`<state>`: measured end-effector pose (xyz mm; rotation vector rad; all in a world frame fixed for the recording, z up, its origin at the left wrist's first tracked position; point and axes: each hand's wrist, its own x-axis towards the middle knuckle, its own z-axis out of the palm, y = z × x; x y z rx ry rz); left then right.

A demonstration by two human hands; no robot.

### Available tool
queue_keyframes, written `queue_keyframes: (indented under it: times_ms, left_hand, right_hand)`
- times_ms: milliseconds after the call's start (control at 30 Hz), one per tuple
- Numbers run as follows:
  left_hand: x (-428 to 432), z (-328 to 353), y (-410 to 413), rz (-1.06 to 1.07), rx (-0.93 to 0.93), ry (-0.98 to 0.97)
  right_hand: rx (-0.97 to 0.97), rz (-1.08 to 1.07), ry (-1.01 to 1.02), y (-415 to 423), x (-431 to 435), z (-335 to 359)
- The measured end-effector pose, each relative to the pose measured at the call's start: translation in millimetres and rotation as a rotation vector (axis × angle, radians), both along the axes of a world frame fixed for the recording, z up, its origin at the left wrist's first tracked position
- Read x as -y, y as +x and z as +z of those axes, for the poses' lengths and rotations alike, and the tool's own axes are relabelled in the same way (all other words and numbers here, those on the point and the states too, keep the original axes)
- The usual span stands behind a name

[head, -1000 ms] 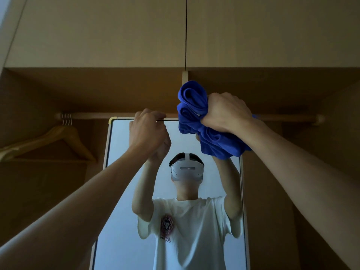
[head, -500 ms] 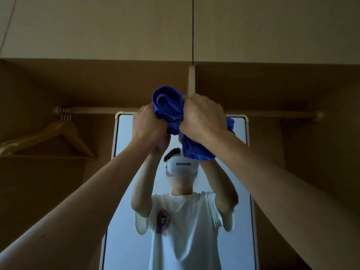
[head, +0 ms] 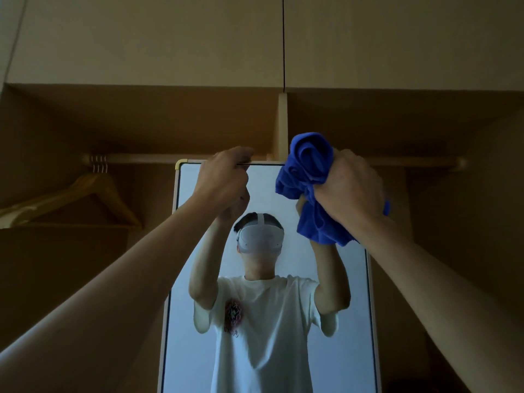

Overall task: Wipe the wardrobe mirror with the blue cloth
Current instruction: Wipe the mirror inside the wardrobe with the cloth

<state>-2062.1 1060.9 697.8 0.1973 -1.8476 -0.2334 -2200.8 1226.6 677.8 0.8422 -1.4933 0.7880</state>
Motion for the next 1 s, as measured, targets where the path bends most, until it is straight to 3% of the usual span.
queue_keyframes:
  times_ms: [267, 433, 600, 800, 1000]
  left_hand:
    - [-6, 20, 16, -0.083, 0.04, 0.191]
    - [-5, 20, 16, -0.06, 0.11, 0.21]
    - [6, 2, -5, 0.219, 0.145, -0.137]
    - [9, -3, -6, 0.18, 0.043, -0.155]
    - [0, 3, 2, 0.033, 0.054, -0.005]
  right_hand:
    - [-0.057, 0.206, 0.114, 55, 64, -8]
    - [-0.15, 0.168, 0.198, 36, 48, -13]
    - [-0.07, 0.058, 0.057, -12, 3, -20]
    - [0.113, 0.042, -0.181, -44, -41, -23]
    - [0.123, 0.067, -0.169, -27, -17, -30]
